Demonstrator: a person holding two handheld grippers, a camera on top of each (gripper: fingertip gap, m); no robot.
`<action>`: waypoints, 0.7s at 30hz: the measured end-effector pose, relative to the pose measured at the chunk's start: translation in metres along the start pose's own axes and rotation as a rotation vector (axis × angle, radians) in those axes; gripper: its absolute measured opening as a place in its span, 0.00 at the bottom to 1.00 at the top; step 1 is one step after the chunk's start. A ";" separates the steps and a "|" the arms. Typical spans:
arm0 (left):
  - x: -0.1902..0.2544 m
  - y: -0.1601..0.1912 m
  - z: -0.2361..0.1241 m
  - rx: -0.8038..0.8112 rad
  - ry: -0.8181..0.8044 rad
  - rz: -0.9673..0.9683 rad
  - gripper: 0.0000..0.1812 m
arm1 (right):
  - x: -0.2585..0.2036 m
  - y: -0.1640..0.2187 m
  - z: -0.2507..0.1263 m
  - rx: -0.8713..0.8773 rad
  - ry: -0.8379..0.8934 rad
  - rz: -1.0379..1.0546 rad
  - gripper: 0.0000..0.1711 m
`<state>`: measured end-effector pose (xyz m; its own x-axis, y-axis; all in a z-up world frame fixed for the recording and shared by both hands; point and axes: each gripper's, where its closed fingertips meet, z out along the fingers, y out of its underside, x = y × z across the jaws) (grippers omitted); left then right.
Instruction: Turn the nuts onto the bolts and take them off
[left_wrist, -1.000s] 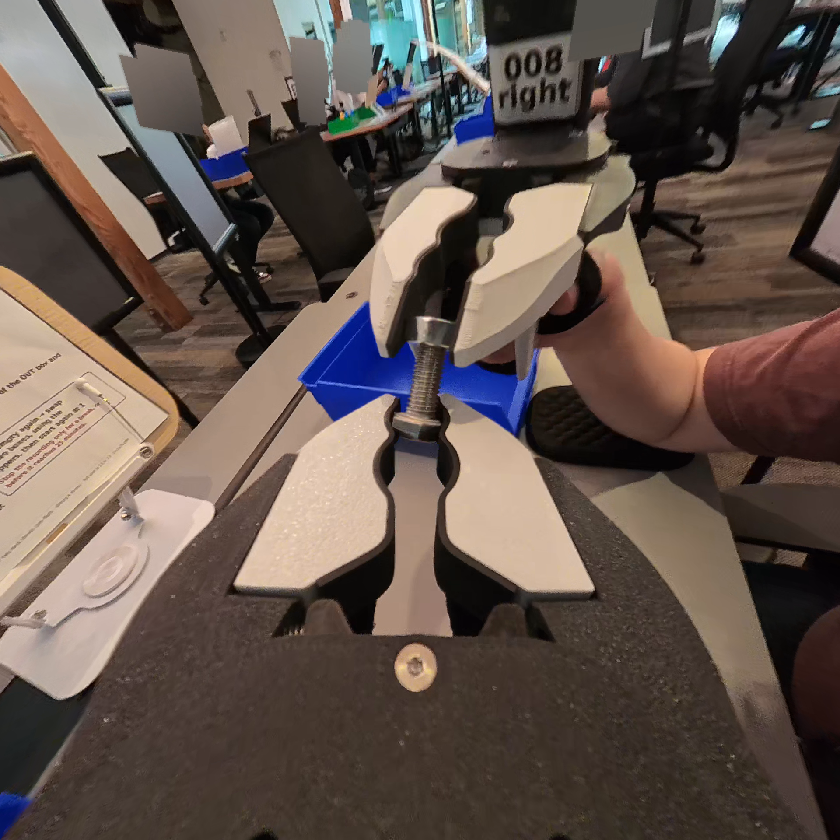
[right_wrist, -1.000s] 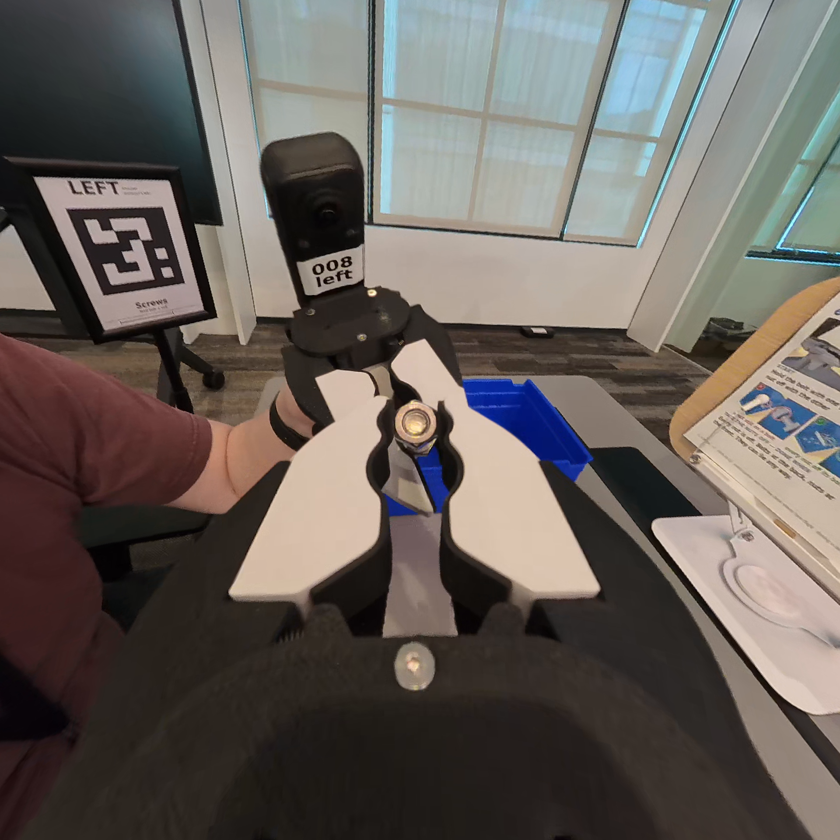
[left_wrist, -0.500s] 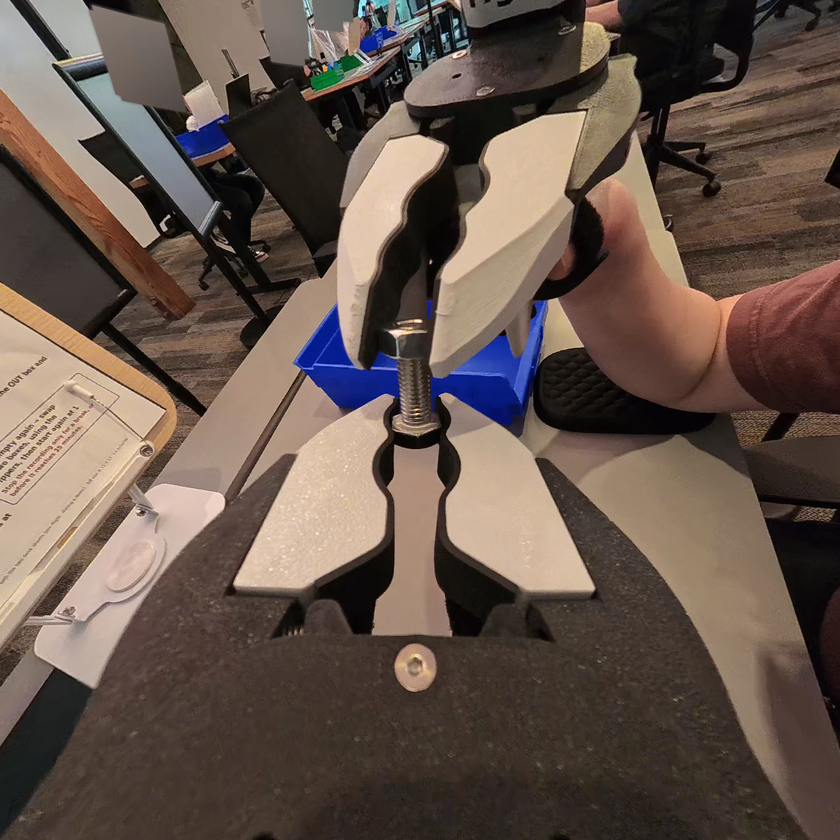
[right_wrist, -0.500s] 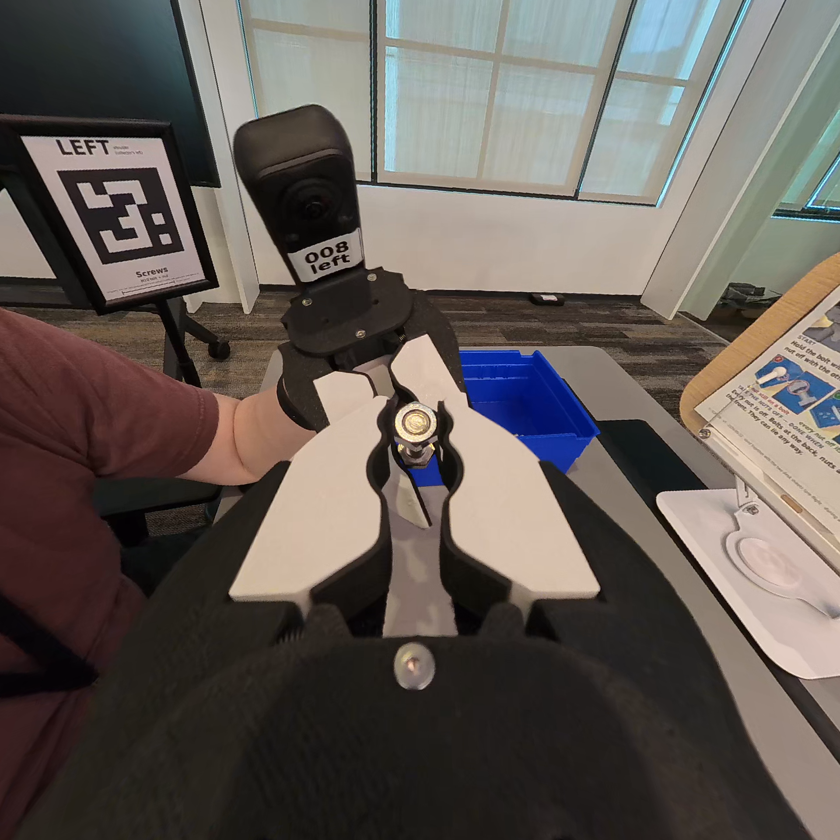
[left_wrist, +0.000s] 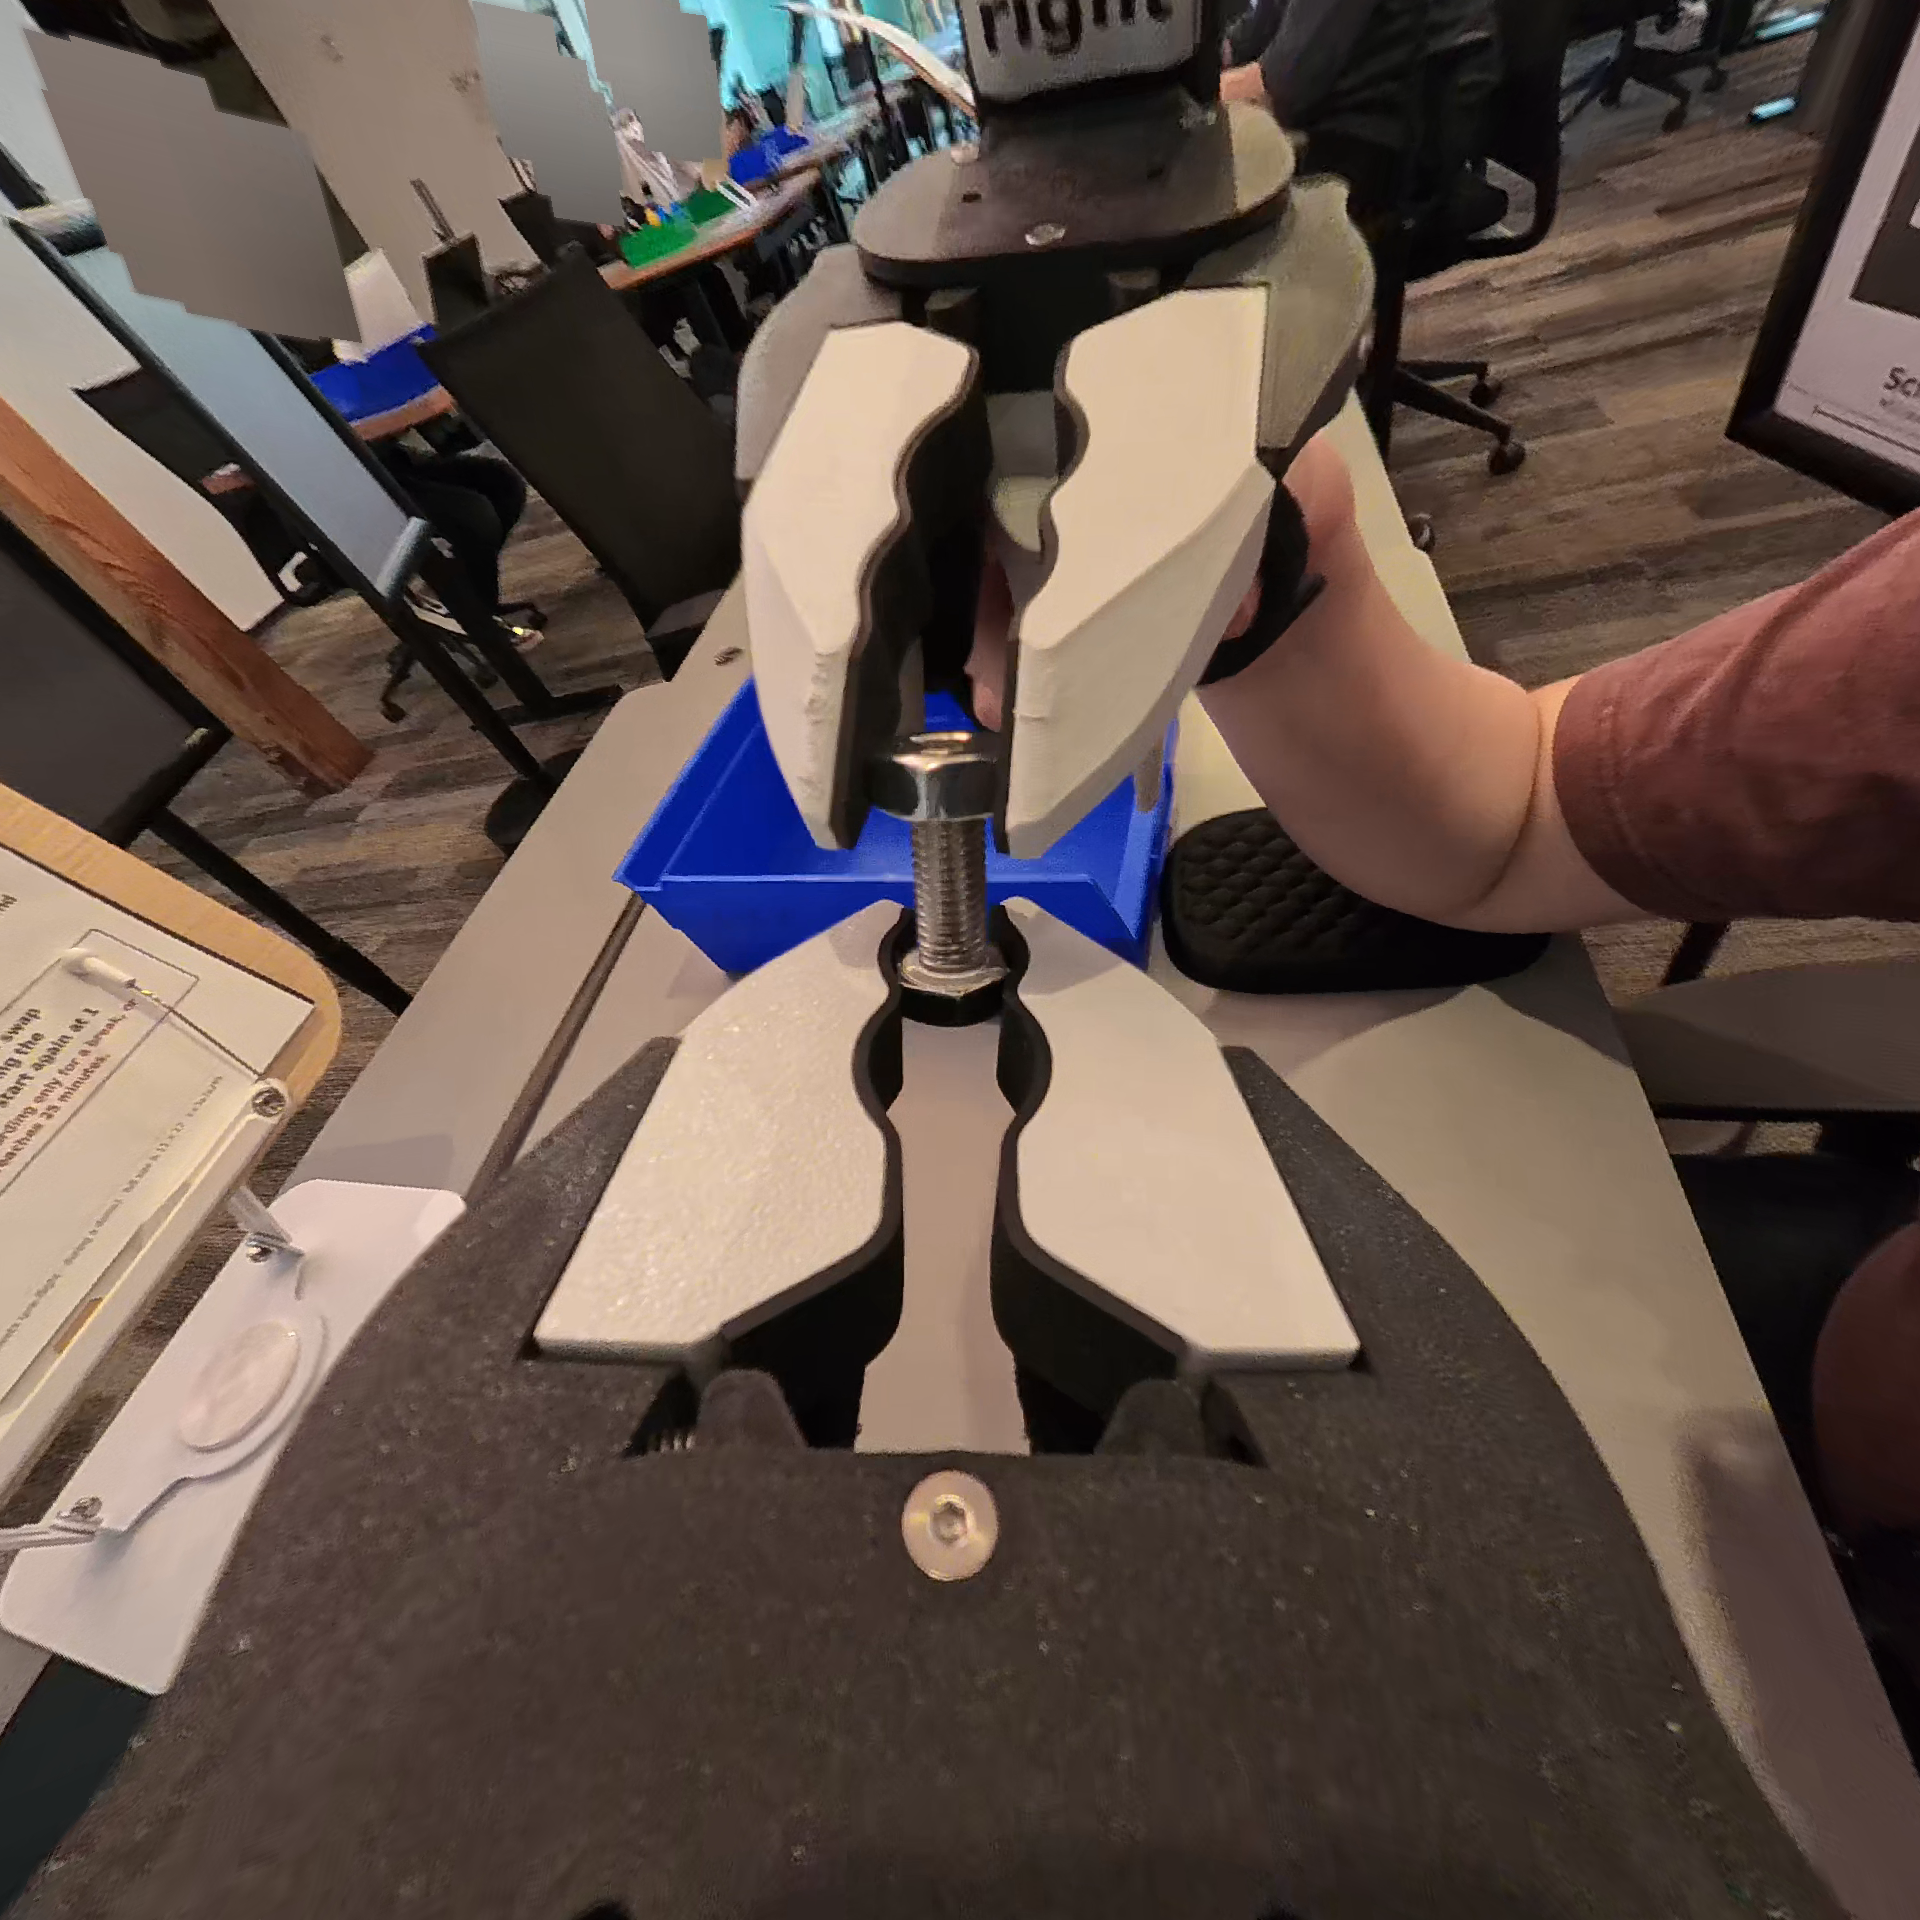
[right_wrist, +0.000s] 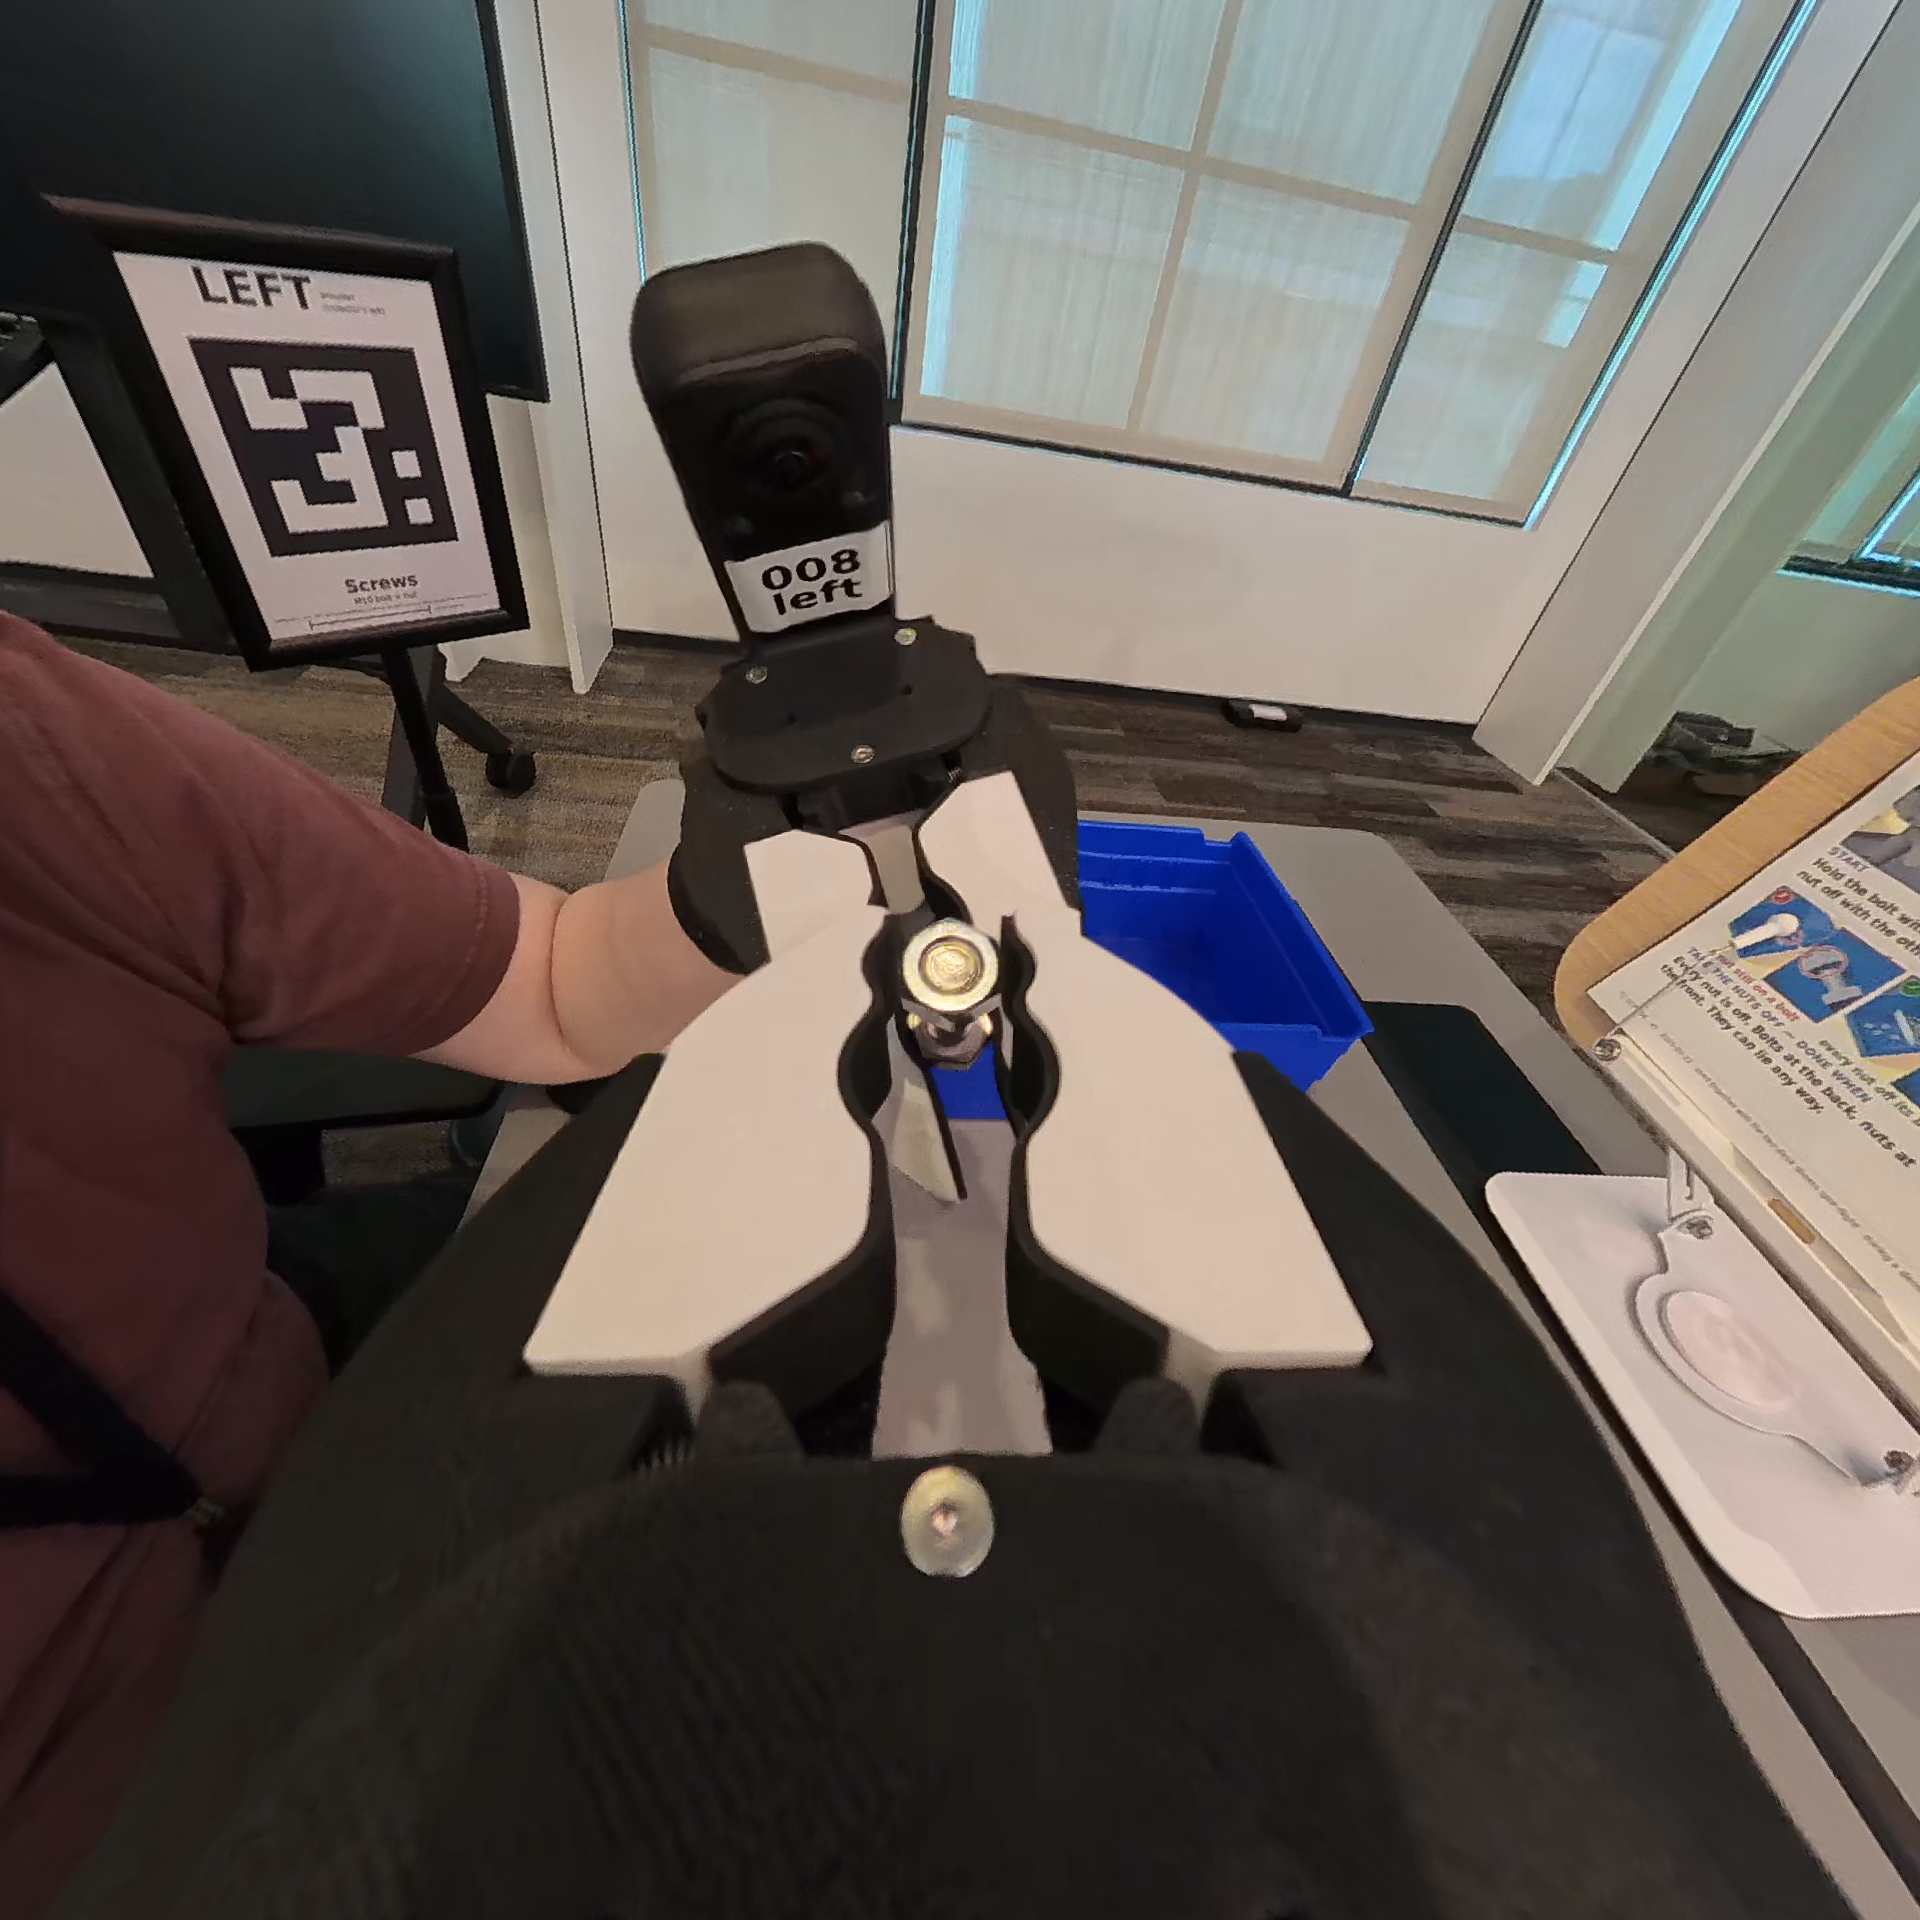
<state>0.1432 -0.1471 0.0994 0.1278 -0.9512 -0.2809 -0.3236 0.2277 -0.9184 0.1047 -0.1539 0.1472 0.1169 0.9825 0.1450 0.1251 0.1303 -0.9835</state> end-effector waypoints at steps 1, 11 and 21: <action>-0.002 -0.002 -0.001 0.014 -0.010 -0.008 0.07 | 0.001 -0.002 0.000 0.015 0.004 0.006 0.11; -0.004 -0.016 -0.010 0.116 0.012 -0.083 0.07 | -0.006 -0.026 -0.003 0.251 -0.107 0.005 0.37; -0.003 -0.031 -0.013 0.247 0.053 -0.135 0.07 | -0.024 -0.036 0.007 0.347 -0.150 -0.013 0.41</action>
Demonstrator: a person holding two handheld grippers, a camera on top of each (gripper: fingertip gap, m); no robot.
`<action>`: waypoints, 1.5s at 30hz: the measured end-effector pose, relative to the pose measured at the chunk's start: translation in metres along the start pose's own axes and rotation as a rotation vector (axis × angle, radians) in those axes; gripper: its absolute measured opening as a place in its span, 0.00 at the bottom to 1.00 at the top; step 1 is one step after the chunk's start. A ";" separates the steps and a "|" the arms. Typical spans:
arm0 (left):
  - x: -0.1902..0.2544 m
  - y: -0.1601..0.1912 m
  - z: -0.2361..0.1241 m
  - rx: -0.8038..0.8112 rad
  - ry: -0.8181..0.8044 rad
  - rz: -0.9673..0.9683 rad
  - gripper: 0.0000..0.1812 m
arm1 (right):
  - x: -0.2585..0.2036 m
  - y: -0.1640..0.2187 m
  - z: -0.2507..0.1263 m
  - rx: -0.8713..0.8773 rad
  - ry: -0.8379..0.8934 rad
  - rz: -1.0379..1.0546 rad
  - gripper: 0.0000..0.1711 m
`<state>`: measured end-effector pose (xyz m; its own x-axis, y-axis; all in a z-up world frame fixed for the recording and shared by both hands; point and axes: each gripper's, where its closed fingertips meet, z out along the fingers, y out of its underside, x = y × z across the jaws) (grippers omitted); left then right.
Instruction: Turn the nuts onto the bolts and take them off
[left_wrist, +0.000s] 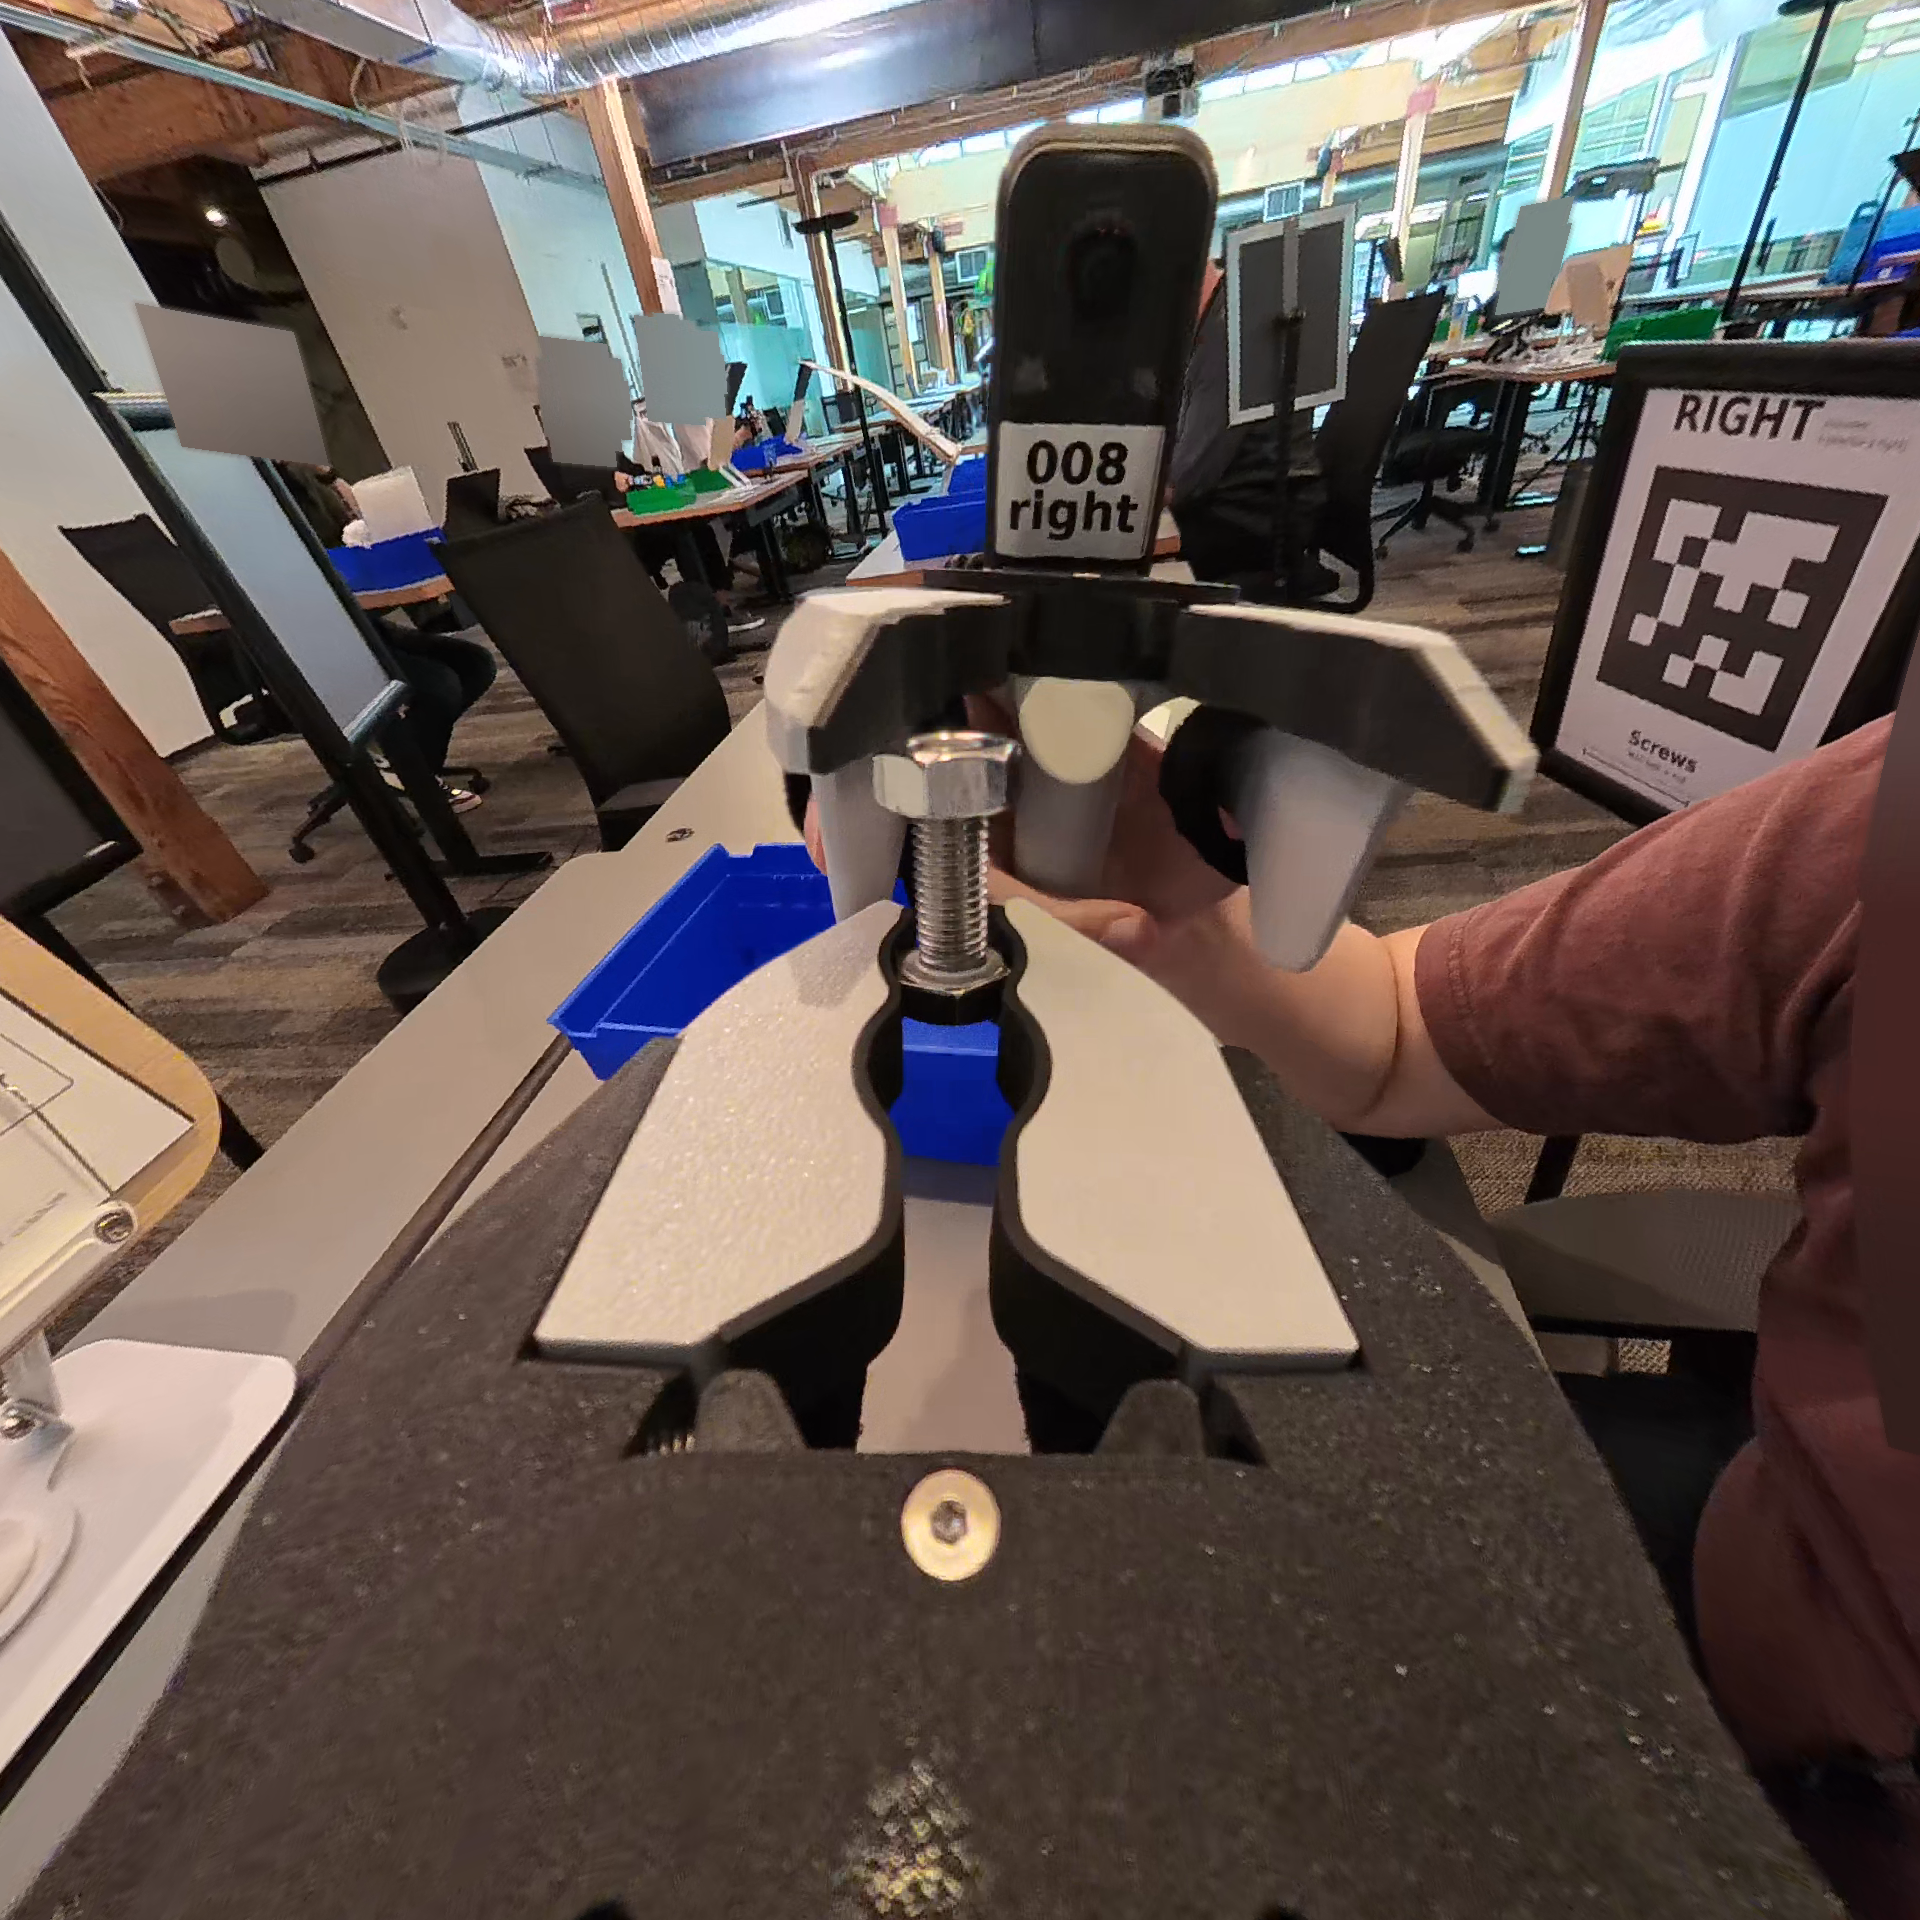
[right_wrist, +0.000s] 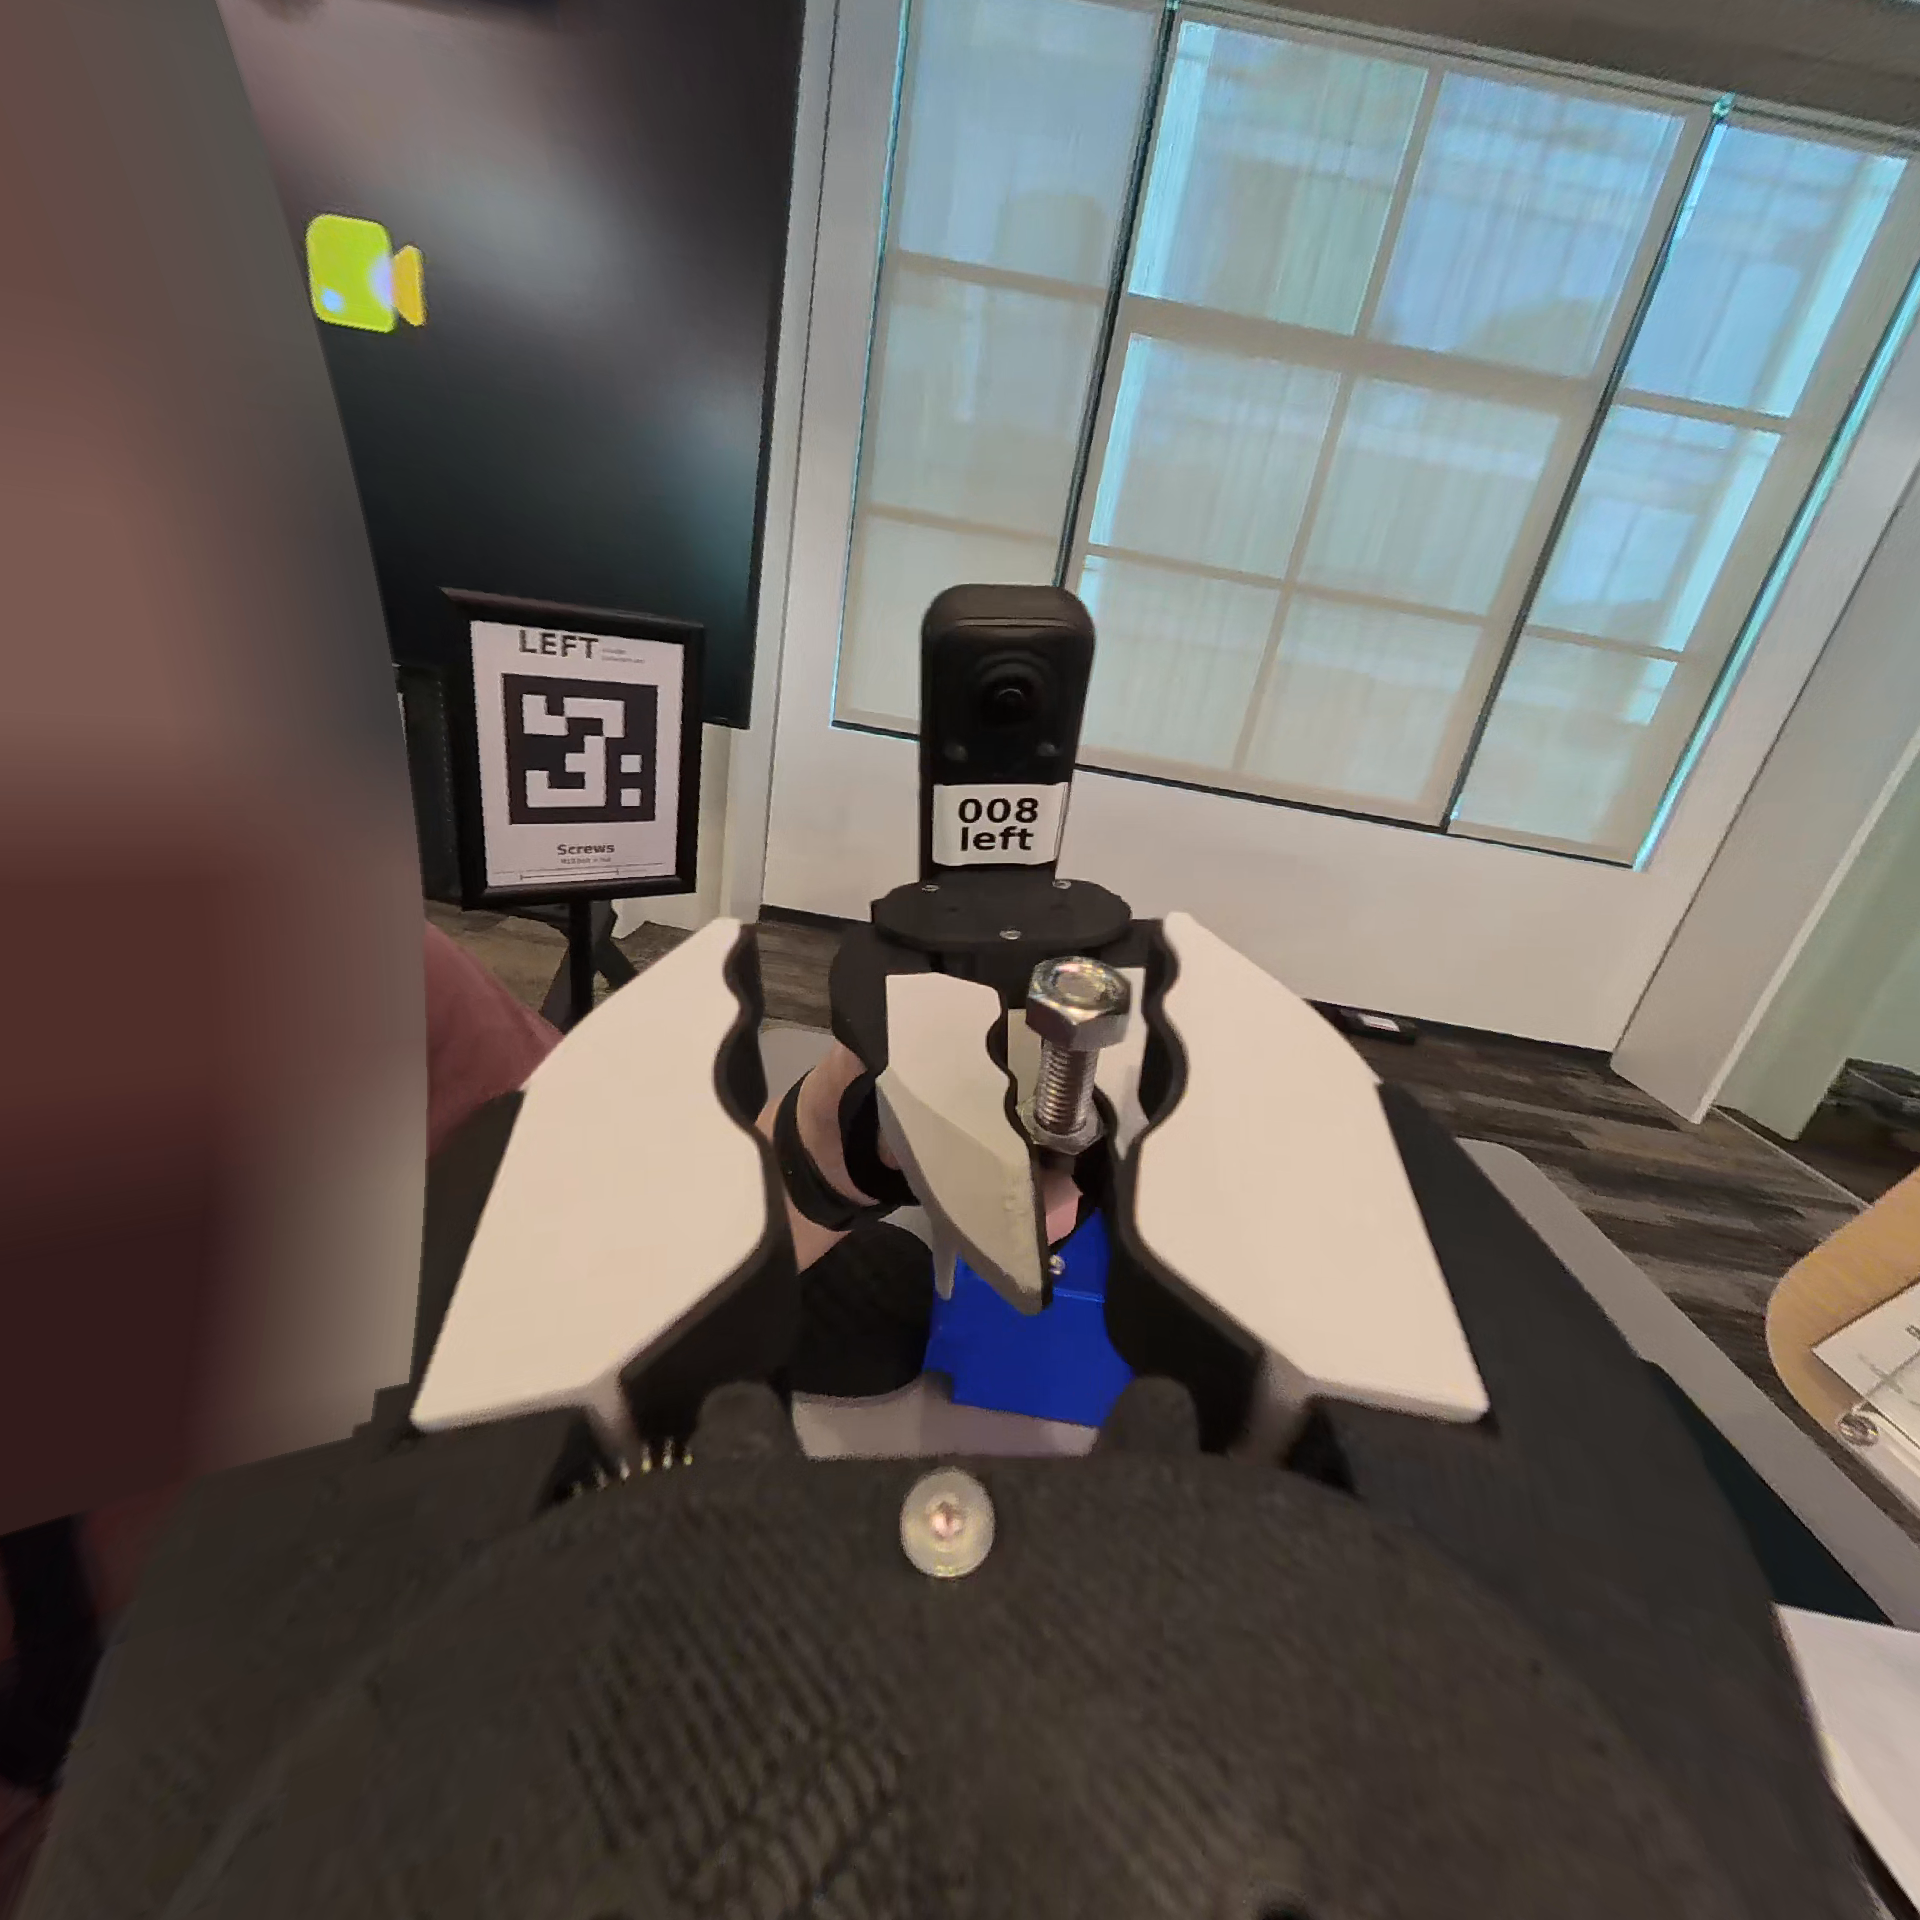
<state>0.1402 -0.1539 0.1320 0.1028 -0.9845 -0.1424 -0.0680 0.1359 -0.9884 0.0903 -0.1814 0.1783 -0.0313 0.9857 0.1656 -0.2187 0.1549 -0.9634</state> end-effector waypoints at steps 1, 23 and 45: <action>0.001 0.000 0.001 0.001 0.005 0.000 0.07 | 0.001 0.001 0.001 -0.003 0.014 -0.001 0.43; 0.001 -0.001 0.005 0.031 -0.021 0.009 0.07 | -0.001 0.011 0.013 -0.032 0.051 -0.038 0.53; 0.008 -0.006 0.002 0.030 -0.001 0.038 0.07 | 0.016 0.003 -0.013 -0.062 0.078 -0.011 0.11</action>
<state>0.1438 -0.1623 0.1365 0.1015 -0.9784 -0.1803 -0.0419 0.1768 -0.9833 0.1023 -0.1644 0.1755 0.0475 0.9856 0.1621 -0.1575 0.1676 -0.9732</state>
